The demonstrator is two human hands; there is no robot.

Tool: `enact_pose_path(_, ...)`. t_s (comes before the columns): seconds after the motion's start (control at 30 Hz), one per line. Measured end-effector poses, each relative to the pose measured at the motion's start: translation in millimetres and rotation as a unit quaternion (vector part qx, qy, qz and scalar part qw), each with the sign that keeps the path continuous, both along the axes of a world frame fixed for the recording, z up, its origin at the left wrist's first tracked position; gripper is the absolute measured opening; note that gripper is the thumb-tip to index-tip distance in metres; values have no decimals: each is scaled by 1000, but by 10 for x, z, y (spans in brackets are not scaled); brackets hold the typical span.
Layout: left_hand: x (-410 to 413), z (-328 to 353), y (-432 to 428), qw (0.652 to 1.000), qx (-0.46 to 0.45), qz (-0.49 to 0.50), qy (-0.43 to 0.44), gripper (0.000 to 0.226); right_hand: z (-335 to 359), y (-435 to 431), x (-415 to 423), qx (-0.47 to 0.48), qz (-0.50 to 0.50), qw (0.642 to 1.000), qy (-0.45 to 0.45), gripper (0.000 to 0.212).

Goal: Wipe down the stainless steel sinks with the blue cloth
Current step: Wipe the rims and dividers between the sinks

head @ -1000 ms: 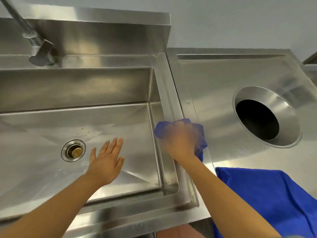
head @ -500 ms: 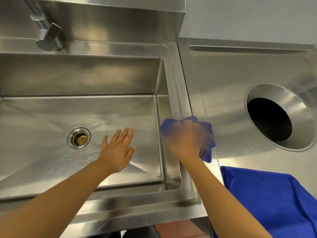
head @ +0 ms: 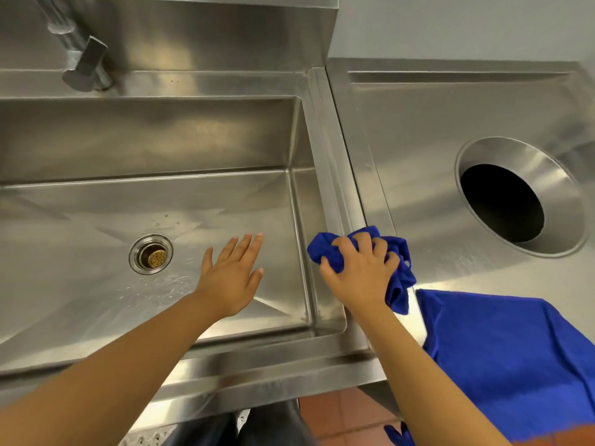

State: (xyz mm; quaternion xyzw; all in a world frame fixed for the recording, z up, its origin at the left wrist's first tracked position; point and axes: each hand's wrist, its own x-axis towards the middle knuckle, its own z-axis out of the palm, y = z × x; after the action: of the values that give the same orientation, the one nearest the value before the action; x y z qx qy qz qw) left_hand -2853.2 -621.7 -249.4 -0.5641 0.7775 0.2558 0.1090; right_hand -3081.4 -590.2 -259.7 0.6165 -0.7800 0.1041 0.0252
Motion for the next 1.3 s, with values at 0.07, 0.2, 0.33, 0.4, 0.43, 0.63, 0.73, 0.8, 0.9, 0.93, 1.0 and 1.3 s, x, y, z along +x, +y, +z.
enact_pose_path(0.07, 39, -17, 10, 1000, -1, -3, -10, 63, 10, -67, 27, 21, -5, 1000, -12, 38)
enact_pose_path(0.2, 49, -42, 22, 1000, -2, -17, -24, 63, 4, 350, 11, 17, 2, 1000, -17, 37)
enact_pose_path(0.33, 39, -41, 20, 1000, -6, -12, -11, 63, -23, 859, -1, -35, 10, 999, -20, 36)
enact_pose_path(0.4, 53, -54, 44, 1000, -2, -14, -12, 64, -7, 785, -17, -39, 3, 999, -23, 35)
enact_pose_path(0.43, 63, -60, 56, 1000, -1, -13, -14, 66, 2, 678, -16, -32, -4, 999, -26, 36)
enact_pose_path(0.63, 72, -40, 70, 1000, 0, -21, -22, 63, 80, 19, 125, 57, -43, 996, -60, 38)
enact_pose_path(0.73, 47, -21, 64, 1000, -3, -21, -9, 63, 61, 255, 104, 27, -22, 999, -38, 37)
enact_pose_path(0.8, 55, -36, 86, 1000, 1, -14, -1, 63, 3, 552, 75, 10, -11, 1000, -23, 38)
enact_pose_path(0.9, 106, -75, 144, 1000, 17, -1, 4, 63, -45, 747, 52, 3, -9, 1000, -8, 40)
enact_pose_path(0.93, 132, -84, 153, 1000, 20, -1, 1, 63, -27, 671, 49, 16, -11, 1000, -2, 40)
enact_pose_path(1.0, 187, -84, 137, 1000, 15, -2, -4, 63, 3, 413, 66, 50, -22, 998, 6, 40)
enact_pose_path(1.3, 312, -107, 128, 999, -10, -29, 6, 70, 56, 206, 181, 60, -38, 997, -39, 35)
